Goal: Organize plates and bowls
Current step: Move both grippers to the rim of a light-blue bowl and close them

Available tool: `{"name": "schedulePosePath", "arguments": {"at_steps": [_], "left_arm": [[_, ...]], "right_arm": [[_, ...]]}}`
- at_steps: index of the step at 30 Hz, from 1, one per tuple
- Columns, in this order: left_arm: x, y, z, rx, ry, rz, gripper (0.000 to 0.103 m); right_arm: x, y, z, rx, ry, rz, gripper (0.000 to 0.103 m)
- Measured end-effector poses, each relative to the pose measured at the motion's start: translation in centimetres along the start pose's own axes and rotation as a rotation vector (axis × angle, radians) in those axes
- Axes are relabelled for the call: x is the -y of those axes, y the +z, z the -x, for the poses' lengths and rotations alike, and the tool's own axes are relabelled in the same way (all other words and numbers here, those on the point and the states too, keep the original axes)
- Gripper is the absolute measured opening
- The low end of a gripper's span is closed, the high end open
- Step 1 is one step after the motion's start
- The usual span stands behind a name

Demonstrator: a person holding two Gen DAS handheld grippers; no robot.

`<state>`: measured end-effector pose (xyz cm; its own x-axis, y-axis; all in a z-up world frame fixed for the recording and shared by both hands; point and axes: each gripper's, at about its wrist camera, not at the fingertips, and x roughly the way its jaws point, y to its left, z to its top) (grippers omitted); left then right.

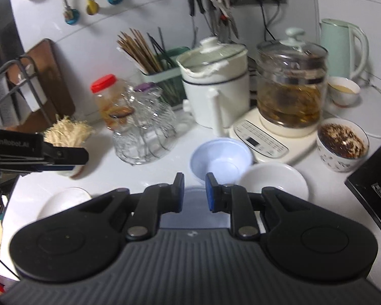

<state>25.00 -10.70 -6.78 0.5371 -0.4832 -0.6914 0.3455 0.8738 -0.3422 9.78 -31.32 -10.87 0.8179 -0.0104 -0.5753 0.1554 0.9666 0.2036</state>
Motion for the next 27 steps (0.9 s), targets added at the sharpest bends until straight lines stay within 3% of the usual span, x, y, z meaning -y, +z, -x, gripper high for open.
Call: {"name": "schedulePosePath", "arguments": {"at_steps": [13,15,16,20,27], "left_arm": [[1.1,-2.5,-6.4,-0.195,0.013,-0.027,0.044],[1.1,-2.7,-7.3,-0.219,0.019,-0.026,0.048],[1.1,-2.9,-7.7,-0.230,0.024,-0.026,0.049],[1.1,-3.2,-9.3,-0.259,0.036,-0.005,0.056],[0.6,-2.8,-11.5,-0.291,0.039,0.038,0.056]], "right_arm": [[4.0,-2.7,-1.5,-0.116,0.018,-0.135,0.024],[4.5,-3.3,-1.7,-0.126,0.023,-0.168,0.046],[4.8,-3.6,-1.8,-0.132,0.030,-0.186,0.048],[5.8,-4.4,-2.2,-0.154,0.048,-0.250,0.047],[7.4,-5.1,-4.3,-0.182,0.049,-0.314,0.047]]}}
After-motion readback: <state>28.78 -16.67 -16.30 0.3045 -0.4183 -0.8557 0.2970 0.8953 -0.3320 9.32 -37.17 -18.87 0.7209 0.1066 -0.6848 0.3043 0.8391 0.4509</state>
